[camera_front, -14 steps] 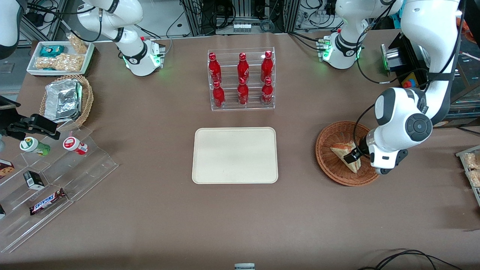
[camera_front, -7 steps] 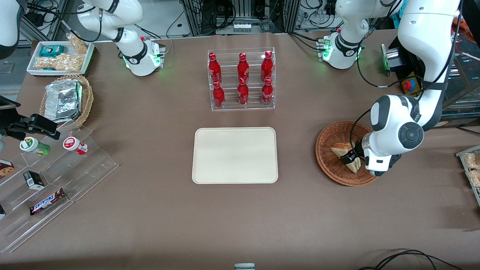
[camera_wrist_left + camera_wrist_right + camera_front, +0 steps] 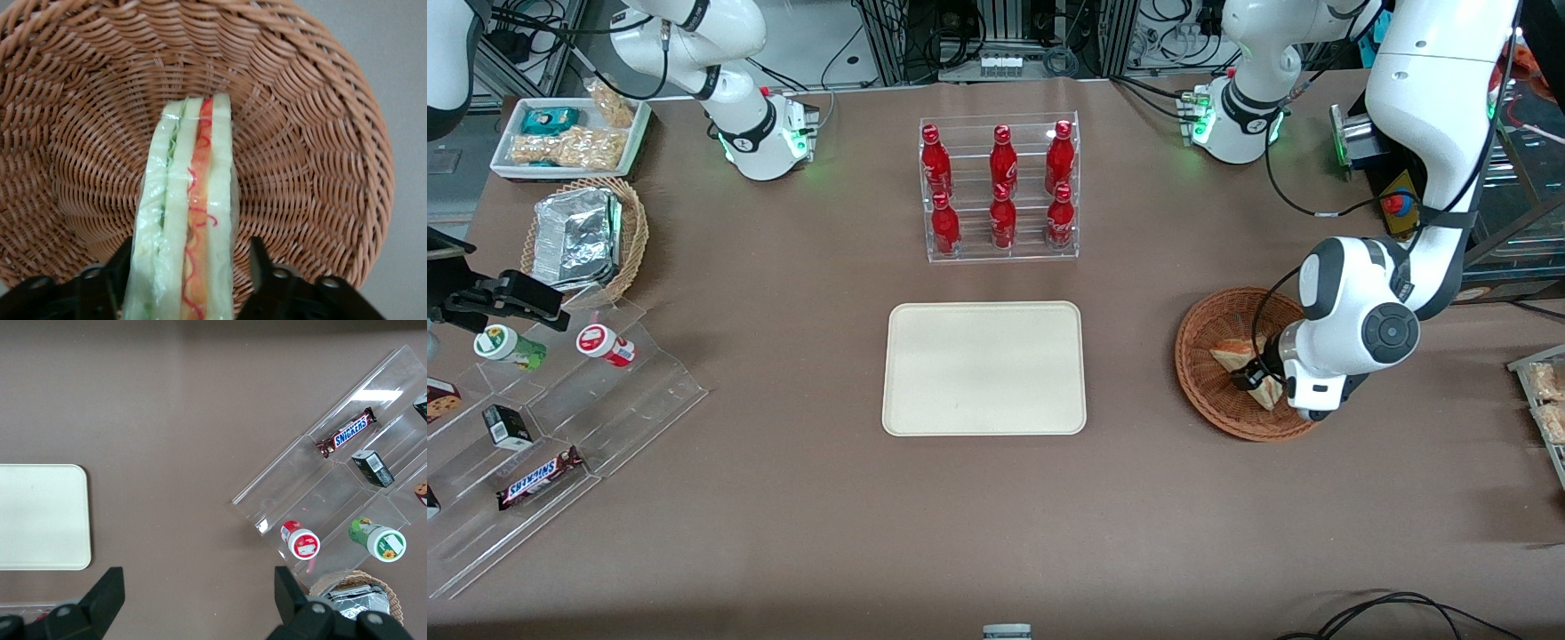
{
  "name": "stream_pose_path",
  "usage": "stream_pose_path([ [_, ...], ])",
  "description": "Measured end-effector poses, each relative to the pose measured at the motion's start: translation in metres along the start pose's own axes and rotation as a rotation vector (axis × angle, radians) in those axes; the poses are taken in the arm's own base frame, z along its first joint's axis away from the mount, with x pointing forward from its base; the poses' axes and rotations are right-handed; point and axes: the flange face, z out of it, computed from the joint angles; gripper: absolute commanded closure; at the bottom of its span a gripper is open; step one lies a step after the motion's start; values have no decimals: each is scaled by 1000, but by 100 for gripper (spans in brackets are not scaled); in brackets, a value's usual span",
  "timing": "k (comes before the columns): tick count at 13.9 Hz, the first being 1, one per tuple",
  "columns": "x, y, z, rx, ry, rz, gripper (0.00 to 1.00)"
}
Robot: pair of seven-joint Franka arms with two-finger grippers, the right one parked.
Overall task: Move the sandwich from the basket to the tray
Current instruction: 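Lower the left gripper and close it on the sandwich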
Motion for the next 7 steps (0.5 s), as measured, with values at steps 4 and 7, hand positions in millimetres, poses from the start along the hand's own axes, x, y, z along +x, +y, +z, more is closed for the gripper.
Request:
stream_pose_path([
  [4,6,0,-6,-12,8,-13,95],
  [7,11,6,-31,-9,11,-8,94],
])
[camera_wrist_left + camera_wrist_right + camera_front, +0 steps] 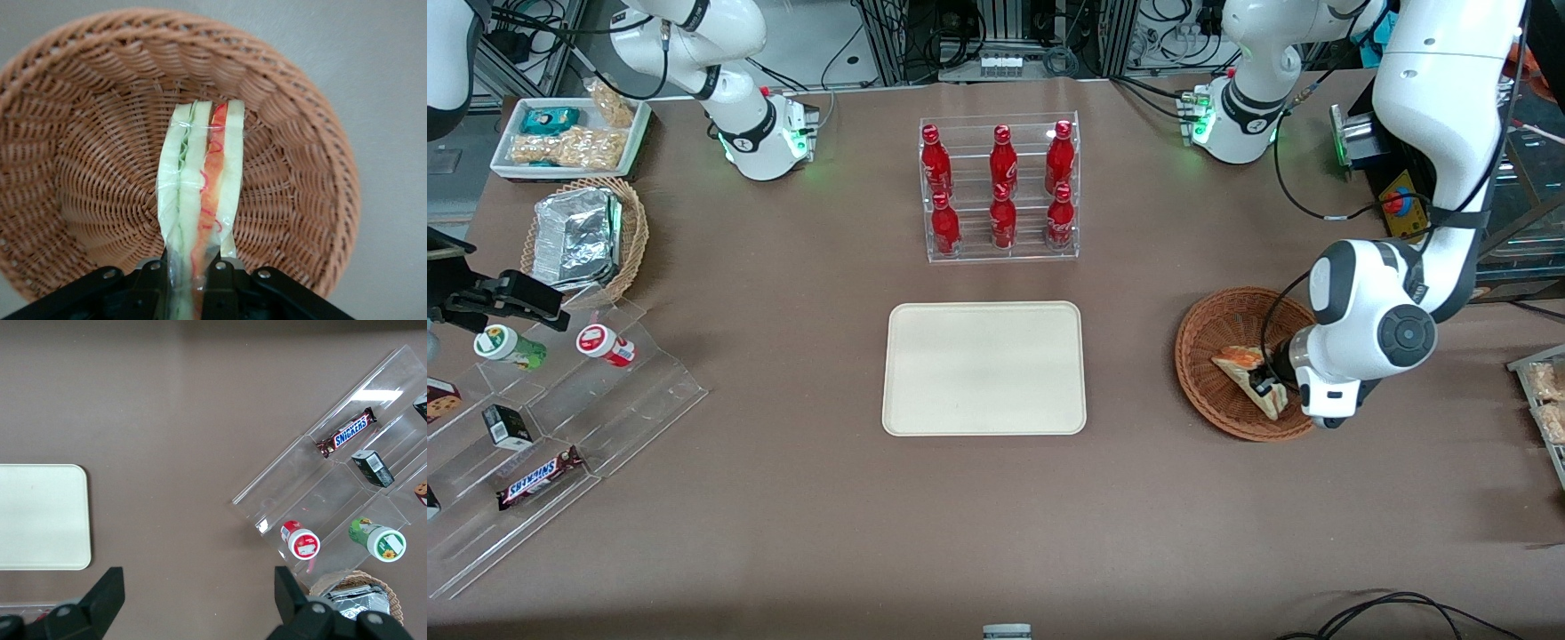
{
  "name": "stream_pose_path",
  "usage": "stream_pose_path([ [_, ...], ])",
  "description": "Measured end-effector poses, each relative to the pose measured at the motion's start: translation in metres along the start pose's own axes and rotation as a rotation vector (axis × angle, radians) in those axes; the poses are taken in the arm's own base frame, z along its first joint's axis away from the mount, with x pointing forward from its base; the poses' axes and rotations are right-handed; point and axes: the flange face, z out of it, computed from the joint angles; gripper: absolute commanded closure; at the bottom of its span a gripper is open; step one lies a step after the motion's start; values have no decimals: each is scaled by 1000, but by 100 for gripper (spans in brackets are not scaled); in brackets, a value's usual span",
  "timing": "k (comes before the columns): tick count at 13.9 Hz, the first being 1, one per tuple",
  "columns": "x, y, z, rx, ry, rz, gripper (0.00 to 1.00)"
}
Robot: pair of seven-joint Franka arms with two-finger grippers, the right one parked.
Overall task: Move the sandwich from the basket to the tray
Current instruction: 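Lift the sandwich and carry it over the wooden tray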
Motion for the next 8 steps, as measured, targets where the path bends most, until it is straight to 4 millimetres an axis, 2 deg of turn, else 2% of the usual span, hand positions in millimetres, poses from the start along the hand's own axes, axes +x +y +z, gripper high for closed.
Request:
stream_pose_path([
  [2,1,8,-40,14,-5,11,95],
  [4,-13,24,-81,24,-7,45,95],
  [6,-48,57,-112,18,12,119,92],
  [8,-109,101,-114,19,34,234,92],
])
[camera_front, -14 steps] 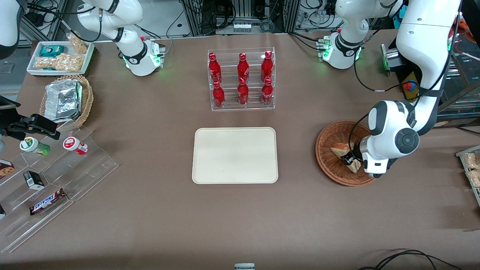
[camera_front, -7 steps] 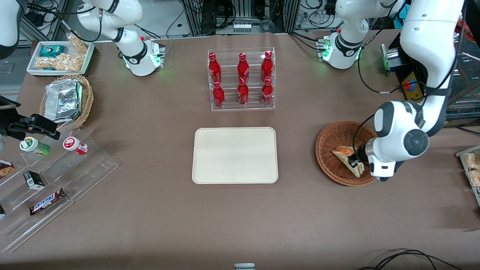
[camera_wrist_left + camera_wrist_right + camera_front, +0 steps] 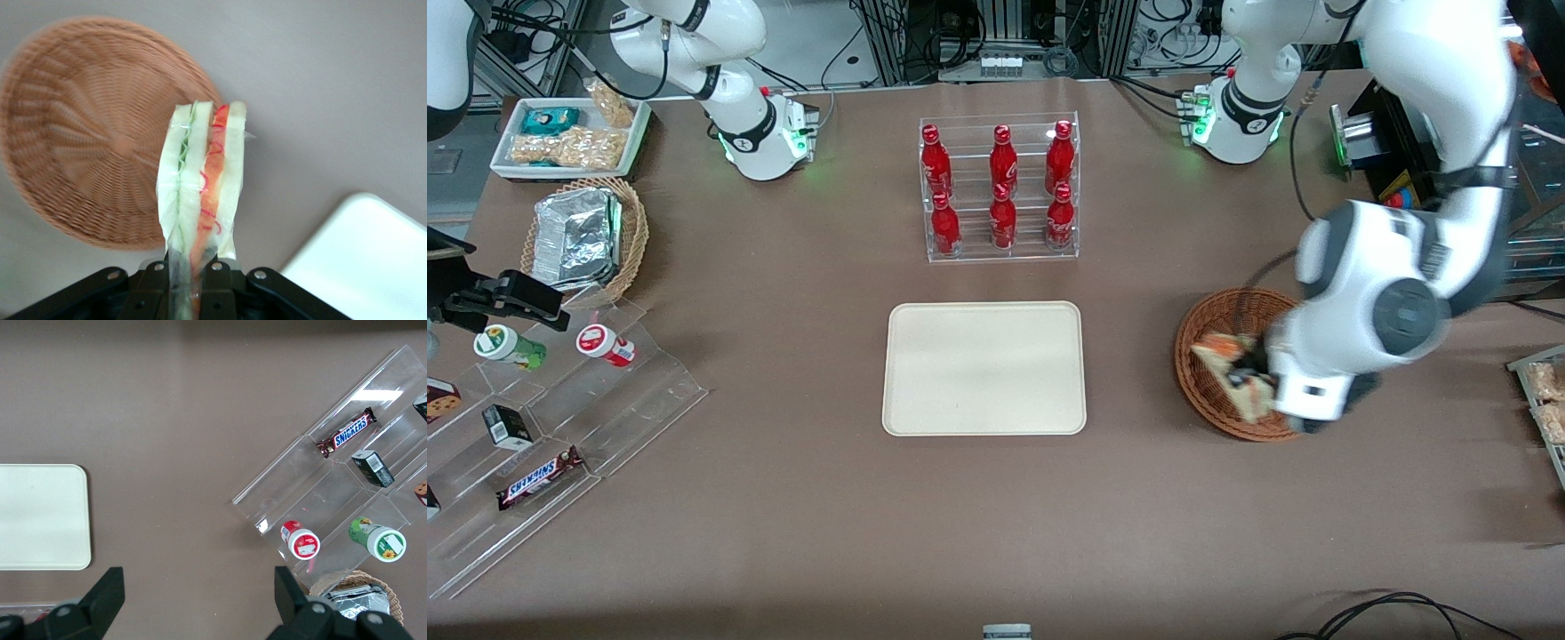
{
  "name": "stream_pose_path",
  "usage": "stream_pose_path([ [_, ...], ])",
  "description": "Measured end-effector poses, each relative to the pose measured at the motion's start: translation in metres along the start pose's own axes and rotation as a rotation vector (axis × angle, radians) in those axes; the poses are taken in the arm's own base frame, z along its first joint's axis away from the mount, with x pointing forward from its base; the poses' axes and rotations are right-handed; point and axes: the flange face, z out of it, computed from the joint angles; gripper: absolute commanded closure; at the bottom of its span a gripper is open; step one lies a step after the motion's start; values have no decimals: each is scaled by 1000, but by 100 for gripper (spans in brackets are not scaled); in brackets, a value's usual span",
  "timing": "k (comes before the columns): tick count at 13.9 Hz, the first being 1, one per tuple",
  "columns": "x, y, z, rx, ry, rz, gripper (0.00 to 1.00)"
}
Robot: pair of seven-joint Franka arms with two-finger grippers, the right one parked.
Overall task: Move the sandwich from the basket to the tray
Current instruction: 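Lift the sandwich and carry it over the wooden tray, then lower the sandwich onto the tray and open the left gripper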
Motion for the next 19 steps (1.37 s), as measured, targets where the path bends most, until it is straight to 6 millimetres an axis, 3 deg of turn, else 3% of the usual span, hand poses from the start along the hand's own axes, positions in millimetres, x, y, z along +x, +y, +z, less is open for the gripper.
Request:
stream_pose_path([
  [3,-83,85,12,-9,39,180,91],
  [5,-129,140,34,-9,50,286,90],
  [8,-168,202,88,9,67,390,84],
  [12,-199,244,145,65,112,491,83],
  [14,-210,255,158,66,113,510,73],
  [17,-219,262,164,59,117,525,67],
  [18,-222,265,165,49,122,531,59],
  [19,-226,267,167,41,126,528,41],
])
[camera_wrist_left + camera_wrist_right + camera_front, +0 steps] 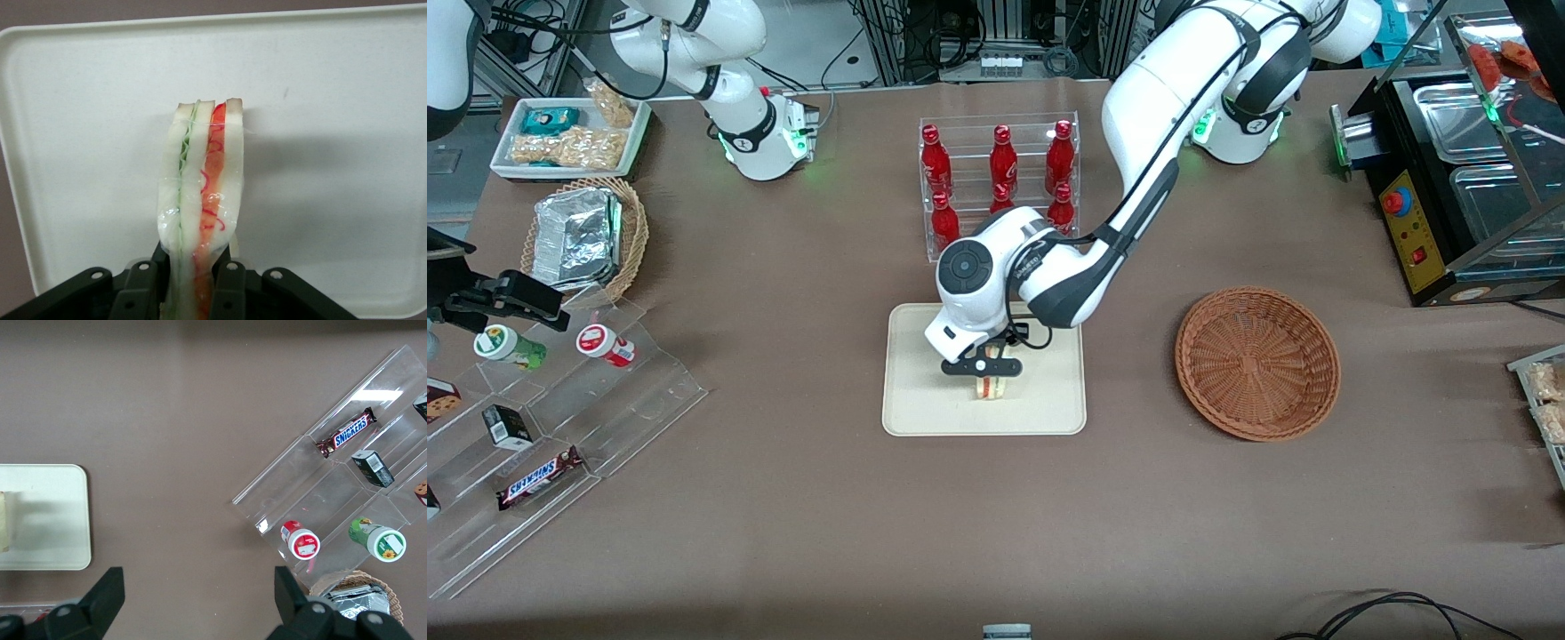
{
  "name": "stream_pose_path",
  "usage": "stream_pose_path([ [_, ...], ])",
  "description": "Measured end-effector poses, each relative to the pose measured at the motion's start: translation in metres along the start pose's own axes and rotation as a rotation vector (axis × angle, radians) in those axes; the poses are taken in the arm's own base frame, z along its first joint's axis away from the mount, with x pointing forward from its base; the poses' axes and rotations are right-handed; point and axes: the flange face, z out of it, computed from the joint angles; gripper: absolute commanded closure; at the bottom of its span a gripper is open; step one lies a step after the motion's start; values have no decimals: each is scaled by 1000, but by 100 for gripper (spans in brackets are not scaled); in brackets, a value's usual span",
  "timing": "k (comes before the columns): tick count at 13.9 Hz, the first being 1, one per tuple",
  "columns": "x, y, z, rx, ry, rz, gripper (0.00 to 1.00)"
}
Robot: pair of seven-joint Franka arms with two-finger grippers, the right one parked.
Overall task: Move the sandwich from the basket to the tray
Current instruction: 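Lower the sandwich onto the tray and open the left gripper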
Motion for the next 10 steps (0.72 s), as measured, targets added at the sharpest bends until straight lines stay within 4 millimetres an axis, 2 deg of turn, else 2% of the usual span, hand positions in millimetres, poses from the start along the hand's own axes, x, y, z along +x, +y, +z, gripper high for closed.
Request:
stream_pose_path([
  [2,0,4,4,-15,12,-33,7],
  [3,1,4,6,-20,16,-49,0],
  [5,3,3,10,-19,17,-76,0],
  [7,11,-2,3,-22,35,-98,0],
  [9,32,-22,-29,-14,69,-139,0],
  [10,45,-41,-57,-4,76,-171,0],
])
